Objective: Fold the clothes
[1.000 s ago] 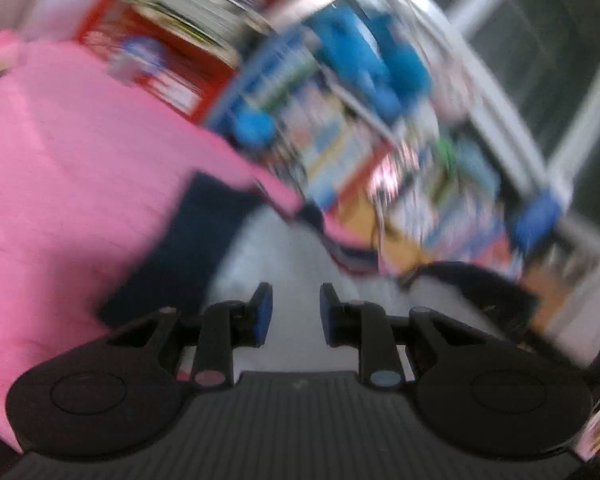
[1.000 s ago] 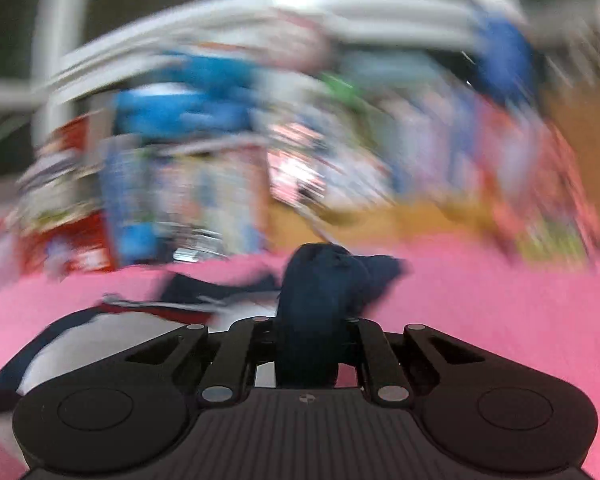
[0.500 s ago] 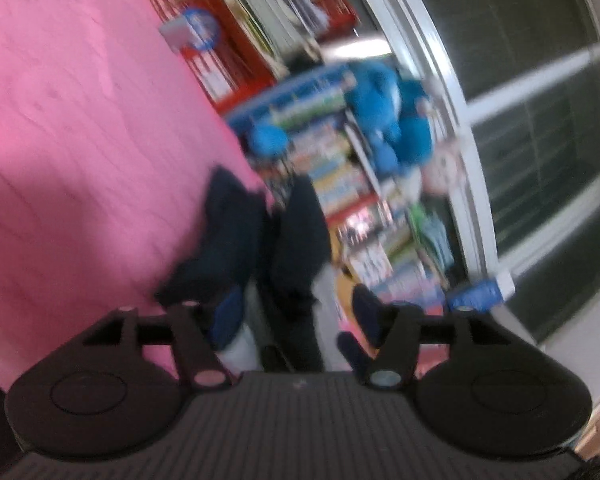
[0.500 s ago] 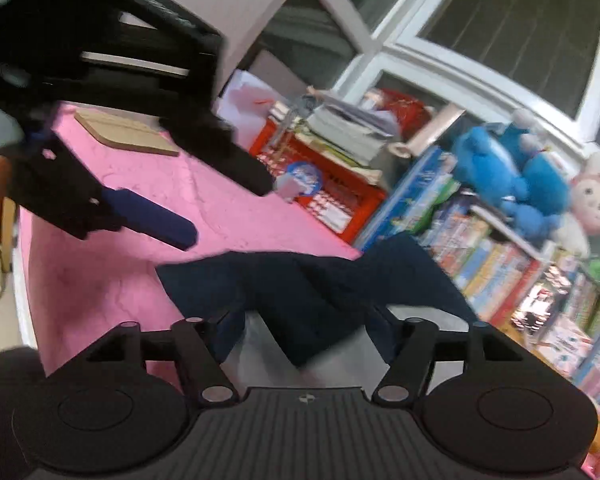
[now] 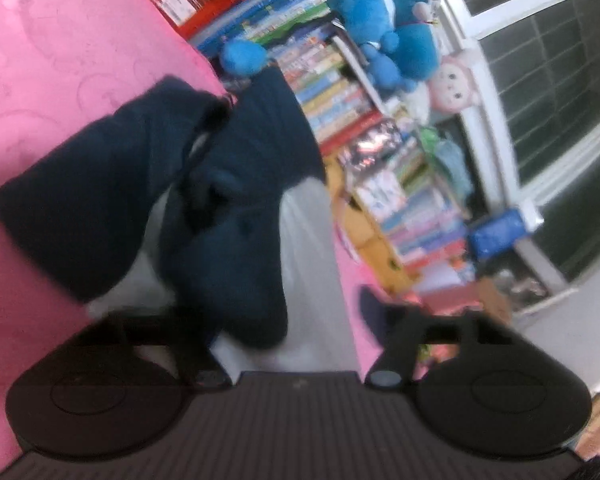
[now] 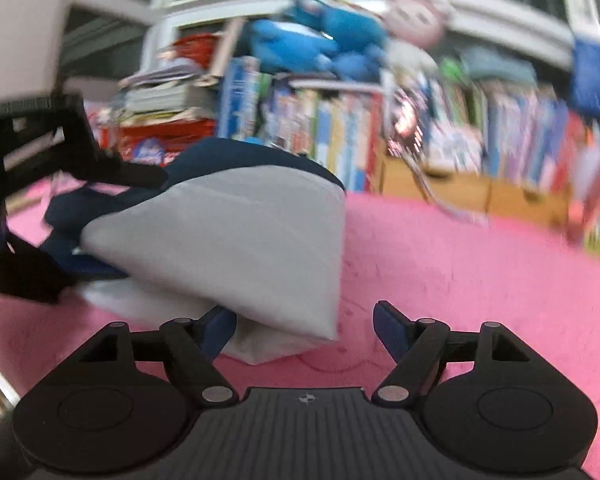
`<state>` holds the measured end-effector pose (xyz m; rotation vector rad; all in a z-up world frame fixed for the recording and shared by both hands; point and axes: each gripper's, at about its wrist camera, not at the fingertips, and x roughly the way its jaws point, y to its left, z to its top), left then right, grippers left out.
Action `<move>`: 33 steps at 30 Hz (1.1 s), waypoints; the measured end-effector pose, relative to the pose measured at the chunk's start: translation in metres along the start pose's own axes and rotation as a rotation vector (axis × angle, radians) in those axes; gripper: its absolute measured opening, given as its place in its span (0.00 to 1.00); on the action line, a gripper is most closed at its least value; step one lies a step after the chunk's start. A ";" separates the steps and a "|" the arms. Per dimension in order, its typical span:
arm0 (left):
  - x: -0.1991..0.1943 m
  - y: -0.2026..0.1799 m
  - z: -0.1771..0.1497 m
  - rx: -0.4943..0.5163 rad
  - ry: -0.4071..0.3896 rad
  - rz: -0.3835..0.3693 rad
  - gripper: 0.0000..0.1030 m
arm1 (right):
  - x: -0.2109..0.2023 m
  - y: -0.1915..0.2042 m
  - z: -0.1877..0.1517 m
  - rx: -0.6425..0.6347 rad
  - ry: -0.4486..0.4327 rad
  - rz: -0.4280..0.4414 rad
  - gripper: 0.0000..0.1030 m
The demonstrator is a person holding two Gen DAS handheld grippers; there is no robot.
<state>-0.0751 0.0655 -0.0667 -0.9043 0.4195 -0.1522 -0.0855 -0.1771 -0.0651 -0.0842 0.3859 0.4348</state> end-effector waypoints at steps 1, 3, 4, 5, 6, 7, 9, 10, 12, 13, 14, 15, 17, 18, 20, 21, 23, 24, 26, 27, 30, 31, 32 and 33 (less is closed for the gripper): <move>0.001 -0.005 0.003 0.022 -0.016 0.020 0.06 | 0.003 -0.005 0.001 0.028 0.016 0.011 0.64; -0.013 -0.015 0.008 0.052 -0.095 0.016 0.05 | 0.009 -0.012 0.002 0.071 0.045 0.048 0.46; -0.024 -0.021 0.011 0.079 -0.141 0.012 0.05 | 0.010 -0.012 0.004 0.070 0.044 0.063 0.39; -0.033 -0.024 0.013 0.106 -0.175 0.015 0.05 | 0.010 -0.012 0.006 0.067 0.041 0.076 0.39; -0.039 -0.026 0.015 0.133 -0.199 0.027 0.05 | 0.006 -0.009 0.009 0.044 0.022 0.081 0.39; -0.044 -0.024 0.017 0.144 -0.216 0.041 0.05 | 0.005 -0.004 0.010 0.016 0.004 0.082 0.36; -0.049 -0.010 0.017 0.131 -0.224 0.089 0.06 | 0.003 0.005 0.013 -0.039 -0.031 0.083 0.33; -0.051 -0.002 0.015 0.121 -0.225 0.118 0.06 | 0.002 0.010 0.013 -0.062 -0.045 0.081 0.32; -0.051 0.013 0.009 0.074 -0.207 0.135 0.07 | 0.005 0.020 0.014 -0.099 -0.055 0.079 0.32; -0.049 0.019 0.008 0.036 -0.186 0.115 0.08 | 0.008 0.025 0.013 -0.118 -0.048 0.071 0.33; -0.045 0.024 0.007 -0.002 -0.158 0.085 0.16 | 0.011 0.030 0.013 -0.137 -0.040 0.061 0.33; -0.039 0.028 0.009 -0.035 -0.122 0.049 0.26 | 0.013 0.032 0.013 -0.141 -0.036 0.053 0.33; -0.023 0.031 0.012 -0.076 -0.087 0.004 0.47 | 0.017 0.035 0.014 -0.135 -0.031 0.041 0.33; -0.019 0.029 0.014 -0.068 -0.101 0.021 0.41 | 0.018 0.035 0.015 -0.128 -0.029 0.039 0.33; -0.025 0.022 0.019 -0.020 -0.162 0.070 0.08 | 0.019 0.034 0.018 -0.114 -0.029 0.023 0.25; -0.029 0.019 0.021 0.005 -0.194 0.090 0.08 | 0.019 0.032 0.018 -0.105 -0.027 0.021 0.24; -0.045 0.011 0.022 0.098 -0.253 0.136 0.08 | 0.020 0.029 0.018 -0.095 -0.022 0.022 0.24; -0.052 0.008 0.020 0.164 -0.279 0.174 0.08 | 0.020 0.031 0.017 -0.108 -0.023 0.025 0.24; -0.063 0.007 0.018 0.255 -0.291 0.236 0.08 | 0.020 0.036 0.014 -0.142 -0.031 0.029 0.23; -0.066 0.010 0.018 0.273 -0.284 0.264 0.08 | 0.019 0.041 0.013 -0.165 -0.040 0.028 0.22; -0.072 0.020 0.013 0.299 -0.265 0.327 0.10 | 0.016 0.048 0.009 -0.208 -0.061 0.028 0.22; -0.074 0.022 0.012 0.304 -0.263 0.339 0.11 | 0.016 0.050 0.009 -0.218 -0.064 0.031 0.22; -0.076 0.023 0.011 0.309 -0.260 0.349 0.13 | 0.015 0.051 0.008 -0.228 -0.068 0.033 0.22; -0.077 0.023 0.011 0.317 -0.259 0.360 0.15 | 0.015 0.052 0.008 -0.231 -0.071 0.034 0.22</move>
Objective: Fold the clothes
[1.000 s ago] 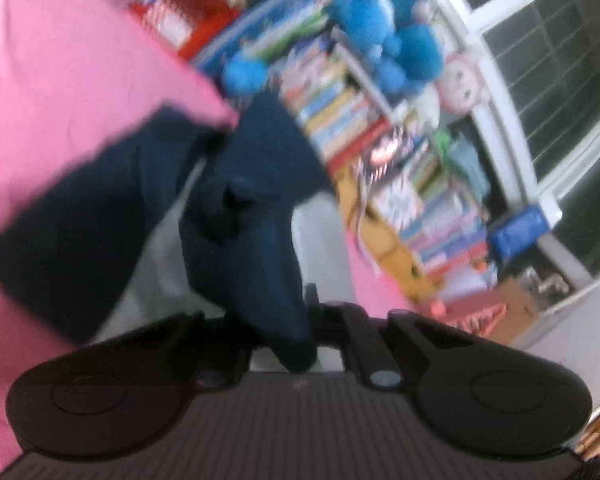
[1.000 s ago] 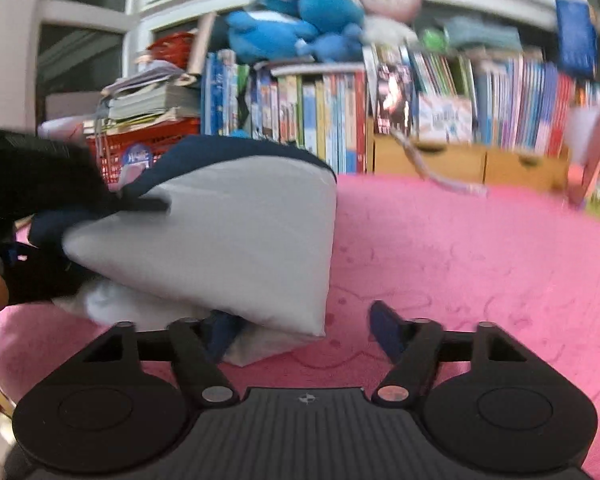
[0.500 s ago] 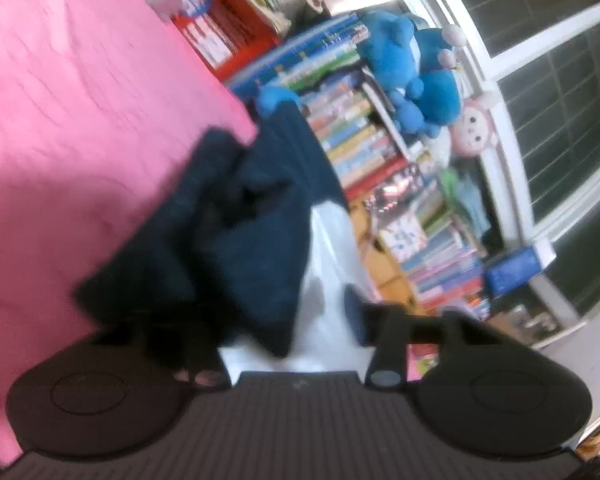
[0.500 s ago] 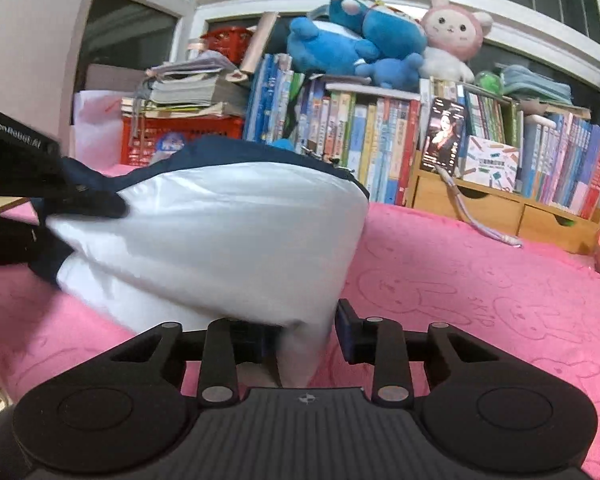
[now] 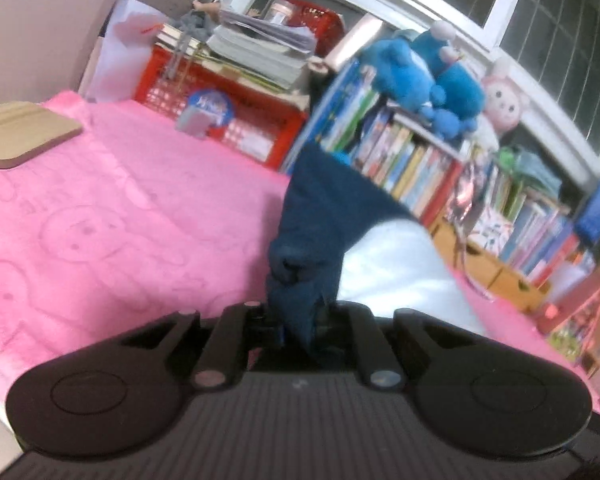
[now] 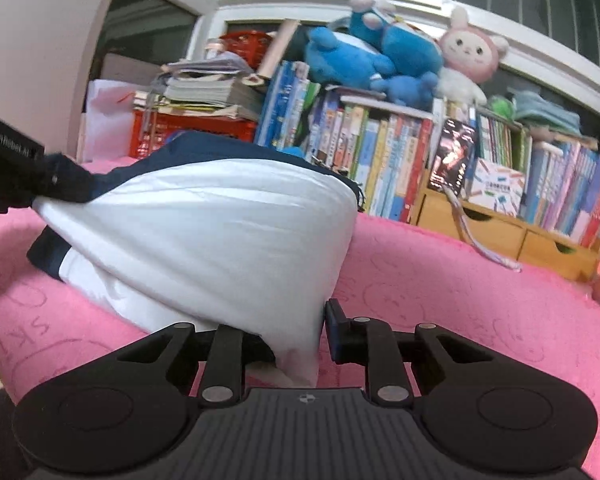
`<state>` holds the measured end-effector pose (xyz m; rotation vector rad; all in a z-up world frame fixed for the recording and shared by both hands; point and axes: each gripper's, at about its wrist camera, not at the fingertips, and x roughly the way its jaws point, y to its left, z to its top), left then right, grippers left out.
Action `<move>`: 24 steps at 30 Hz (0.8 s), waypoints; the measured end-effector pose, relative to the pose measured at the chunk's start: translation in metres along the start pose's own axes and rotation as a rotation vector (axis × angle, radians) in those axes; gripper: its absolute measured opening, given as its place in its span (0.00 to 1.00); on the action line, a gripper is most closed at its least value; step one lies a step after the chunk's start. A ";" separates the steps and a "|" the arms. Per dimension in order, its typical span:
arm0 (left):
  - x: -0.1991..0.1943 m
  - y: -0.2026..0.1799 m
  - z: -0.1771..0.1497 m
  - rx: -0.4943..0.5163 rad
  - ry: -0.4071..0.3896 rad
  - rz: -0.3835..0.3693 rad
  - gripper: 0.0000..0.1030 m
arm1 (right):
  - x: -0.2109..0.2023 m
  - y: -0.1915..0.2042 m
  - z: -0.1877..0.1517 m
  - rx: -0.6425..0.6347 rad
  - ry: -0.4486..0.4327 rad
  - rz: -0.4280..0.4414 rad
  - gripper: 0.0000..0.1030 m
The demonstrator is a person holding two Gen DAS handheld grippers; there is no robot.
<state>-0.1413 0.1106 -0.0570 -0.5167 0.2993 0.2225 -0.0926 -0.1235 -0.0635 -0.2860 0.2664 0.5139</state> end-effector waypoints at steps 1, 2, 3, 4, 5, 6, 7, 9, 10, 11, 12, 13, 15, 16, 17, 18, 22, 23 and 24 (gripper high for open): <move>-0.001 -0.001 0.001 0.010 0.000 0.008 0.17 | 0.000 0.000 0.000 0.004 -0.002 0.001 0.22; -0.003 0.000 0.002 0.019 0.000 0.013 0.19 | 0.000 0.000 0.000 0.008 -0.003 0.002 0.22; -0.005 0.000 0.003 0.030 -0.002 0.025 0.20 | -0.001 -0.001 0.000 0.018 -0.005 0.004 0.22; -0.007 0.000 0.004 0.042 -0.004 0.043 0.20 | -0.001 -0.002 0.001 0.029 -0.008 0.006 0.22; -0.011 0.002 0.005 0.046 -0.008 0.061 0.21 | -0.001 -0.004 0.000 0.042 -0.011 0.008 0.22; -0.015 0.004 0.007 0.043 -0.012 0.078 0.23 | -0.002 -0.006 0.000 0.063 -0.013 0.013 0.21; -0.019 0.007 0.008 0.036 -0.016 0.104 0.25 | -0.002 -0.008 0.000 0.080 -0.013 0.020 0.21; -0.028 0.009 0.011 0.041 -0.027 0.208 0.19 | -0.002 -0.010 0.001 0.097 -0.013 0.029 0.21; -0.033 0.005 0.013 0.092 -0.039 0.279 0.19 | -0.002 -0.010 0.000 0.099 -0.015 0.027 0.18; -0.039 -0.003 0.013 0.157 -0.061 0.293 0.19 | -0.002 -0.013 0.000 0.117 -0.013 0.031 0.18; -0.047 -0.012 0.014 0.229 -0.086 0.281 0.19 | -0.002 -0.016 0.000 0.138 -0.010 0.036 0.18; -0.052 -0.025 0.014 0.323 -0.105 0.261 0.21 | -0.002 -0.019 0.000 0.158 -0.007 0.042 0.18; -0.056 -0.057 0.010 0.565 -0.123 0.204 0.25 | -0.002 -0.027 0.000 0.210 -0.011 0.079 0.18; -0.054 -0.075 0.003 0.704 -0.123 0.177 0.26 | -0.002 -0.030 -0.001 0.231 -0.010 0.087 0.18; -0.051 -0.092 -0.003 0.827 -0.120 0.144 0.26 | -0.002 -0.033 -0.001 0.250 -0.007 0.094 0.18; -0.046 -0.106 -0.011 0.918 -0.108 0.093 0.26 | -0.002 -0.034 -0.001 0.260 -0.009 0.097 0.18; -0.031 -0.138 -0.031 1.141 -0.035 -0.107 0.28 | -0.003 -0.038 -0.002 0.283 -0.016 0.110 0.18; -0.027 -0.142 -0.035 1.178 -0.025 -0.124 0.29 | -0.003 -0.040 -0.003 0.302 -0.016 0.121 0.18; -0.023 -0.147 -0.038 1.214 -0.015 -0.142 0.29 | -0.003 -0.043 -0.003 0.322 -0.016 0.134 0.18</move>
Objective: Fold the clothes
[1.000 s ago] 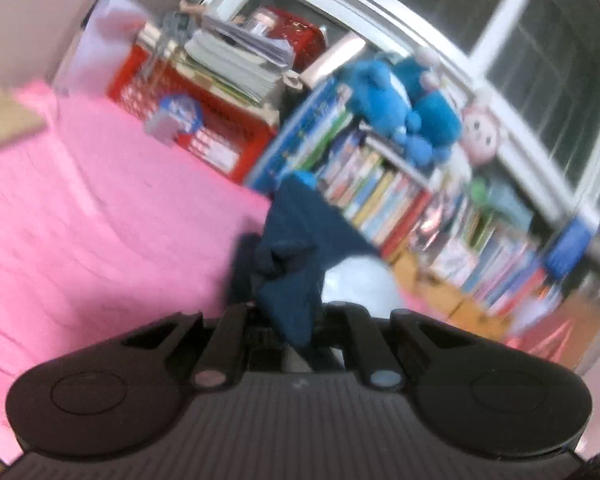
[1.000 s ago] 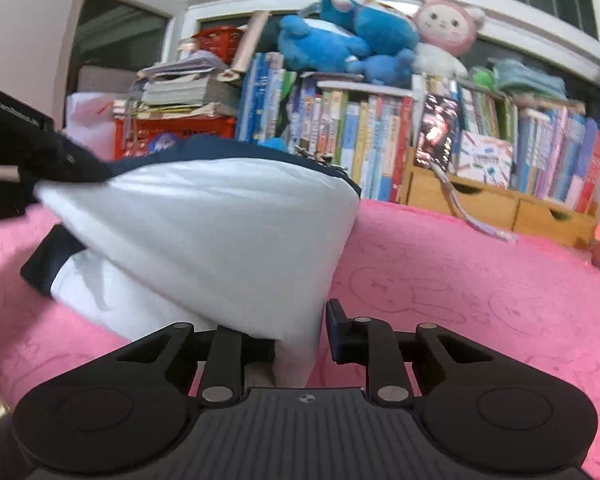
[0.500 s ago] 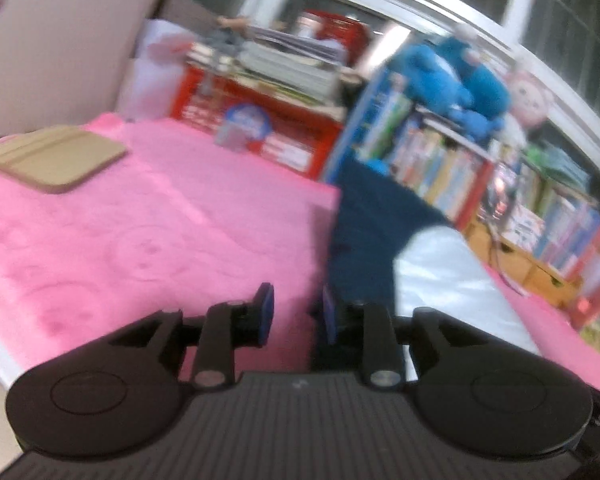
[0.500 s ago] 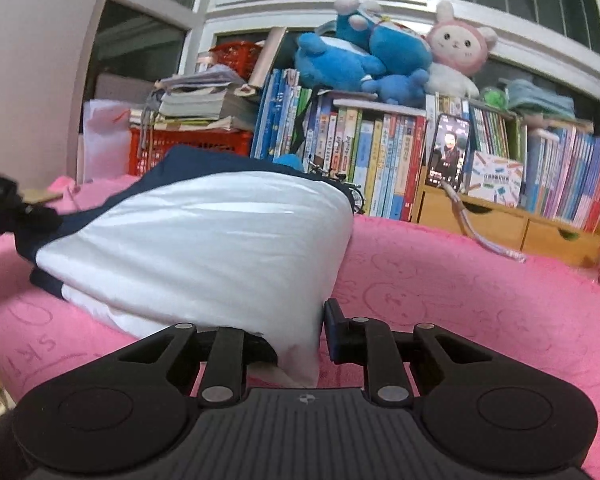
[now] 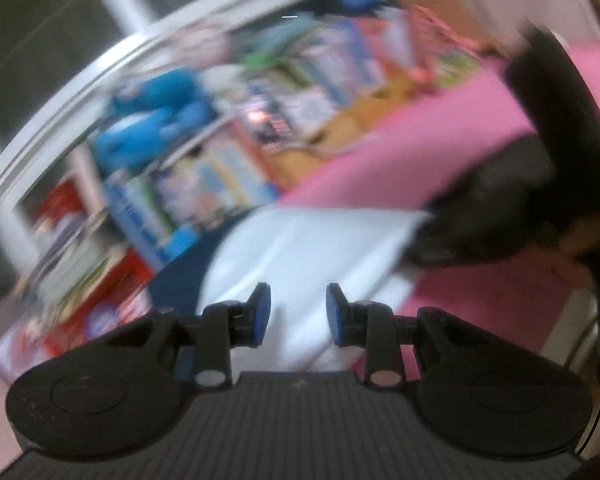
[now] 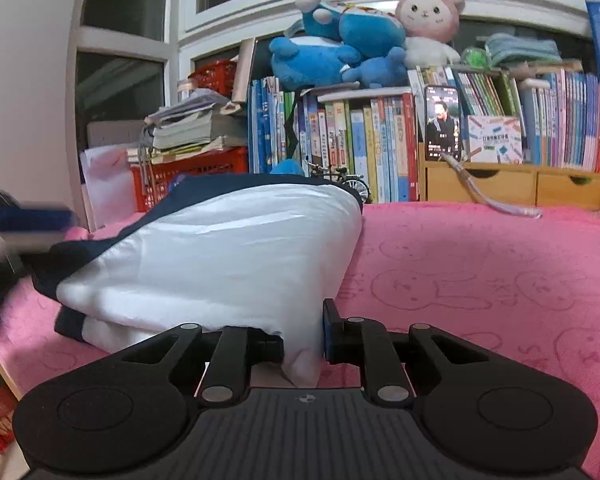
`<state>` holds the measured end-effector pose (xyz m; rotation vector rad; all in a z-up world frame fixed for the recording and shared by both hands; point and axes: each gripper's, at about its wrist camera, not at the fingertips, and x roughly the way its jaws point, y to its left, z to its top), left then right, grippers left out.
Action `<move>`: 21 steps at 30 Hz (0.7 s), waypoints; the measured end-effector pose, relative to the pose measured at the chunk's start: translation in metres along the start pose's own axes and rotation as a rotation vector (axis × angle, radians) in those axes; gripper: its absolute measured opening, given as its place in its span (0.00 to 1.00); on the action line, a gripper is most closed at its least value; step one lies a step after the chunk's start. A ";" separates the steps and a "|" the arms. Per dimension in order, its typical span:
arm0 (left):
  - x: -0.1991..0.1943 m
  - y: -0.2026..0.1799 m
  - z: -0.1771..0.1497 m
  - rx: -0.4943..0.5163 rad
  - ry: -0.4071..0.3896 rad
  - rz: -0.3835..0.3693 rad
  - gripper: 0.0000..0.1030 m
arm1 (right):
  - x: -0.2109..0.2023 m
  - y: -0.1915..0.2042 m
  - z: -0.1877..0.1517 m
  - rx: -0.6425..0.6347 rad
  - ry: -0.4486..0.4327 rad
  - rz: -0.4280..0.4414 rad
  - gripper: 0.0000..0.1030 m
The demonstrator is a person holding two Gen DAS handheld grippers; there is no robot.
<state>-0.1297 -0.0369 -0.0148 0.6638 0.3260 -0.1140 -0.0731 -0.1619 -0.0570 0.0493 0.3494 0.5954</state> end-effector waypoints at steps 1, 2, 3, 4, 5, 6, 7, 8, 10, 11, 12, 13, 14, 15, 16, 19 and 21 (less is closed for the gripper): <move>0.005 -0.005 0.003 0.036 0.000 -0.020 0.29 | 0.000 -0.003 0.000 0.021 0.002 0.011 0.18; 0.009 -0.007 0.005 0.056 0.004 -0.038 0.31 | 0.000 -0.006 0.001 0.038 0.006 0.018 0.18; 0.013 -0.007 0.006 0.067 0.011 -0.055 0.32 | 0.000 -0.008 0.001 0.054 0.008 0.024 0.18; 0.016 -0.008 0.007 0.088 0.017 -0.073 0.33 | 0.000 -0.009 0.001 0.060 0.009 0.024 0.18; 0.016 -0.010 0.007 0.113 0.018 -0.087 0.33 | 0.000 -0.010 0.001 0.064 0.010 0.024 0.17; 0.015 -0.011 0.007 0.130 0.014 -0.097 0.33 | 0.000 -0.010 0.001 0.068 0.010 0.024 0.17; 0.014 -0.011 0.008 0.135 0.010 -0.110 0.36 | 0.000 -0.010 0.001 0.071 0.010 0.024 0.17; 0.013 -0.010 0.009 0.133 0.007 -0.127 0.47 | 0.001 -0.011 0.001 0.073 0.010 0.024 0.17; 0.011 -0.008 0.009 0.131 0.002 -0.161 0.61 | 0.001 -0.011 0.001 0.077 0.010 0.024 0.17; 0.009 -0.008 0.009 0.135 -0.001 -0.180 0.61 | 0.001 -0.011 0.001 0.080 0.010 0.026 0.17; 0.007 -0.010 0.010 0.141 -0.003 -0.186 0.61 | 0.001 -0.012 0.001 0.084 0.010 0.027 0.17; 0.008 -0.013 0.011 0.158 -0.002 -0.171 0.62 | 0.001 -0.012 0.001 0.088 0.010 0.028 0.17; 0.009 -0.016 0.011 0.181 -0.001 -0.145 0.61 | 0.001 -0.013 0.001 0.090 0.010 0.028 0.17; 0.012 -0.020 0.012 0.206 0.000 -0.122 0.61 | 0.001 -0.013 0.001 0.090 0.009 0.028 0.17; 0.016 -0.023 0.013 0.232 0.003 -0.098 0.60 | 0.000 -0.013 0.001 0.090 0.008 0.028 0.17; 0.028 -0.031 0.016 0.301 0.012 -0.046 0.50 | 0.000 -0.013 0.001 0.090 0.006 0.026 0.17; 0.034 -0.038 0.017 0.361 0.008 -0.033 0.47 | 0.000 -0.013 0.000 0.092 0.004 0.025 0.17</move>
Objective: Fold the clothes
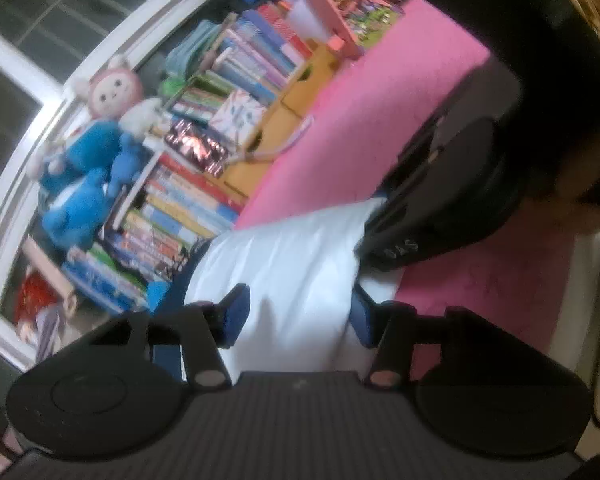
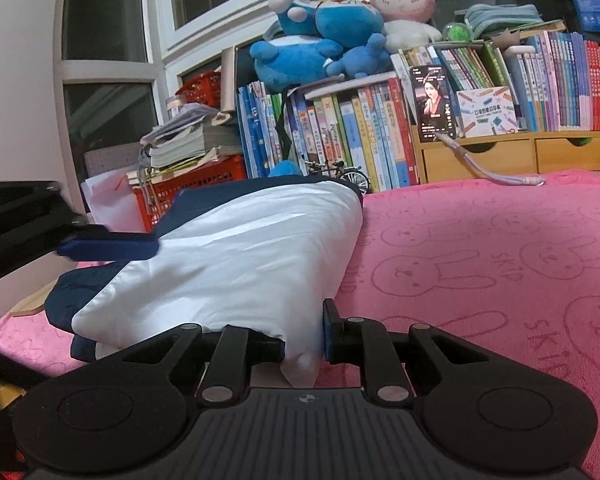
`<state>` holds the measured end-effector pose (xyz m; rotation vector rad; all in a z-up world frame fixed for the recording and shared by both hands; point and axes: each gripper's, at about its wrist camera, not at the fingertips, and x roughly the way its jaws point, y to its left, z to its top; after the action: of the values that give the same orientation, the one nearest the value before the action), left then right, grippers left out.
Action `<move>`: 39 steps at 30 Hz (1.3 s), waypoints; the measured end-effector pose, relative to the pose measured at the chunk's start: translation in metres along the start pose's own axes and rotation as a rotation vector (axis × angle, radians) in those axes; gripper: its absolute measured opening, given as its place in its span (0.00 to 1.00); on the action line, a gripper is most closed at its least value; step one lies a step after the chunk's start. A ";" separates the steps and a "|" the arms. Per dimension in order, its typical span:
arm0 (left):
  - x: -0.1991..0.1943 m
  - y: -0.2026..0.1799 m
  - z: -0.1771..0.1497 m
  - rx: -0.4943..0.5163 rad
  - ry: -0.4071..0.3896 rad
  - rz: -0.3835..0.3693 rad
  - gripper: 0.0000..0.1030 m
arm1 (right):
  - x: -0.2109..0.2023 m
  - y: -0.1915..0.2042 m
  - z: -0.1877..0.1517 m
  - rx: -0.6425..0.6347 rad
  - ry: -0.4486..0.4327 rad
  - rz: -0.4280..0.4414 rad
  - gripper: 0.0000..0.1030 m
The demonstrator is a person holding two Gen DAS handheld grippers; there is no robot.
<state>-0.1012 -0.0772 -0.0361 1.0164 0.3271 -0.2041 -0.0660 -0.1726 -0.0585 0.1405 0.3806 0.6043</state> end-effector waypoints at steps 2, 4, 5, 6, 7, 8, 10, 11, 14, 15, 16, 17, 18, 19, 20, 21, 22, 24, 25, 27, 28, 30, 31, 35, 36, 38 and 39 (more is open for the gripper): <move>0.008 -0.009 0.004 0.077 0.007 0.025 0.30 | 0.000 0.001 0.000 -0.004 -0.002 -0.002 0.18; 0.015 -0.019 0.004 0.157 0.020 0.074 0.07 | 0.000 0.002 -0.001 -0.014 -0.005 -0.010 0.17; 0.017 -0.023 0.002 0.179 0.033 0.092 0.06 | 0.000 0.003 -0.001 -0.021 -0.006 -0.016 0.17; 0.017 -0.023 -0.001 0.177 0.051 0.091 0.06 | 0.000 0.005 -0.001 -0.034 -0.006 -0.029 0.17; 0.016 -0.022 -0.005 0.164 0.073 0.082 0.05 | -0.001 0.007 -0.002 -0.042 -0.009 -0.041 0.17; 0.015 -0.021 -0.009 0.150 0.096 0.072 0.05 | -0.001 0.008 -0.003 -0.048 -0.011 -0.053 0.17; 0.006 -0.018 -0.021 0.146 0.145 0.077 0.05 | -0.001 0.009 -0.005 -0.053 -0.011 -0.069 0.16; 0.001 -0.016 -0.028 0.145 0.170 0.085 0.05 | -0.001 0.008 -0.006 -0.051 -0.010 -0.072 0.16; 0.002 -0.008 -0.052 0.108 0.243 0.108 0.06 | -0.001 0.009 -0.008 -0.055 -0.010 -0.075 0.16; 0.001 -0.005 -0.058 0.093 0.263 0.113 0.06 | -0.001 0.010 -0.008 -0.060 -0.010 -0.072 0.17; 0.001 -0.004 -0.062 0.079 0.287 0.118 0.06 | -0.001 0.010 -0.009 -0.065 -0.009 -0.069 0.17; 0.001 -0.002 -0.066 0.068 0.306 0.128 0.06 | -0.001 0.013 -0.010 -0.085 -0.015 -0.078 0.17; 0.000 -0.001 -0.070 0.053 0.320 0.138 0.06 | -0.001 0.014 -0.010 -0.092 -0.017 -0.080 0.17; 0.000 0.001 -0.075 0.034 0.337 0.145 0.06 | -0.001 0.014 -0.011 -0.097 -0.019 -0.082 0.16; -0.001 0.002 -0.079 0.020 0.349 0.149 0.06 | -0.002 0.015 -0.011 -0.101 -0.020 -0.083 0.16; -0.002 0.002 -0.080 0.009 0.355 0.151 0.06 | -0.002 0.015 -0.011 -0.104 -0.019 -0.079 0.17; -0.004 0.001 -0.082 -0.002 0.361 0.153 0.06 | -0.002 0.017 -0.011 -0.119 -0.022 -0.080 0.17; -0.006 0.001 -0.083 -0.014 0.364 0.157 0.06 | -0.002 0.020 -0.012 -0.146 -0.027 -0.083 0.17; -0.006 0.001 -0.083 -0.019 0.364 0.159 0.06 | -0.002 0.021 -0.013 -0.153 -0.028 -0.084 0.17; -0.008 0.001 -0.084 -0.025 0.365 0.163 0.06 | -0.002 0.023 -0.013 -0.160 -0.029 -0.084 0.17; -0.008 0.002 -0.084 -0.024 0.366 0.163 0.06 | -0.002 0.023 -0.013 -0.162 -0.029 -0.084 0.17; -0.008 0.002 -0.083 -0.035 0.366 0.163 0.06 | -0.001 0.024 -0.012 -0.165 -0.030 -0.086 0.17; -0.008 0.002 -0.082 -0.049 0.367 0.163 0.06 | -0.001 0.023 -0.012 -0.160 -0.028 -0.089 0.17; -0.007 0.003 -0.082 -0.086 0.373 0.162 0.06 | -0.001 0.021 -0.012 -0.134 -0.018 -0.105 0.25; -0.007 0.003 -0.082 -0.094 0.374 0.163 0.06 | -0.001 0.019 -0.014 -0.107 -0.008 -0.113 0.32; -0.007 0.003 -0.081 -0.110 0.376 0.164 0.06 | 0.000 0.014 -0.017 -0.048 0.015 -0.123 0.37; -0.007 0.003 -0.081 -0.113 0.376 0.166 0.06 | -0.001 0.013 -0.019 -0.032 0.011 -0.121 0.37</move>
<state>-0.1210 -0.0063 -0.0705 0.9621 0.5861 0.1571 -0.0812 -0.1620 -0.0730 0.0826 0.3874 0.4914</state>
